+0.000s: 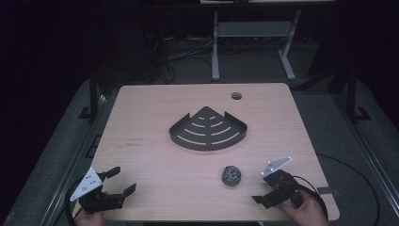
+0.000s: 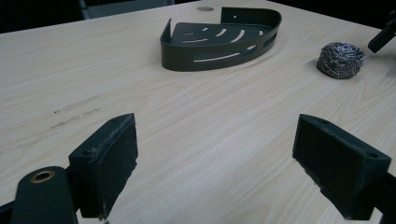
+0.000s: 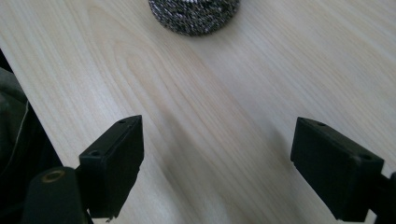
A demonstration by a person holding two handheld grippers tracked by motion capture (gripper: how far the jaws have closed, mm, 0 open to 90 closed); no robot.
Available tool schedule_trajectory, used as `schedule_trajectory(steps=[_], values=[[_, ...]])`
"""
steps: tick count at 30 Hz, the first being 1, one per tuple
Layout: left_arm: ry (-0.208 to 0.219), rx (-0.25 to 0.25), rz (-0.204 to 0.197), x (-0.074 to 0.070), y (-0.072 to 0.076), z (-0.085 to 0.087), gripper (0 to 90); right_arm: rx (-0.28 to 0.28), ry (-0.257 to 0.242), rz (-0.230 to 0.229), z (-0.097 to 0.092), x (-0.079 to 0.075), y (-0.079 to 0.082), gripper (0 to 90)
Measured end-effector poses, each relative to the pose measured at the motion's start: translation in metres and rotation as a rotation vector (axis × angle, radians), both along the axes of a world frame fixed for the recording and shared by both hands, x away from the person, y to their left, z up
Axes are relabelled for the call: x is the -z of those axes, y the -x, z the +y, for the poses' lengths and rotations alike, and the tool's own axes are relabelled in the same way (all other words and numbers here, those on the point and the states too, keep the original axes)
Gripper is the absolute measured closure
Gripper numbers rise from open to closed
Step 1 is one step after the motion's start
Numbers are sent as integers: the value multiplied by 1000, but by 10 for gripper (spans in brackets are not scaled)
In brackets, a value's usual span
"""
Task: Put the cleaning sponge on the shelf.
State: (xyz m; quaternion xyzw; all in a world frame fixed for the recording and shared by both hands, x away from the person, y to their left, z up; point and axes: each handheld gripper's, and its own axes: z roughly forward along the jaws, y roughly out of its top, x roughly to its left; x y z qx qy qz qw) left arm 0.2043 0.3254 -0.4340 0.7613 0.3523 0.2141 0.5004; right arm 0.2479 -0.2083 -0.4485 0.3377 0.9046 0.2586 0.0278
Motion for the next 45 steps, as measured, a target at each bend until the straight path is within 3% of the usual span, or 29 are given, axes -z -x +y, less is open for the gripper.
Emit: schedule_trajectory(steps=[18, 45], values=[[9, -11, -1, 0, 1, 3, 133, -88, 30, -15, 31, -10, -7, 154], [12, -6, -2, 0, 0, 3, 133, -151, 71, -16, 61, -15, -29, 153]])
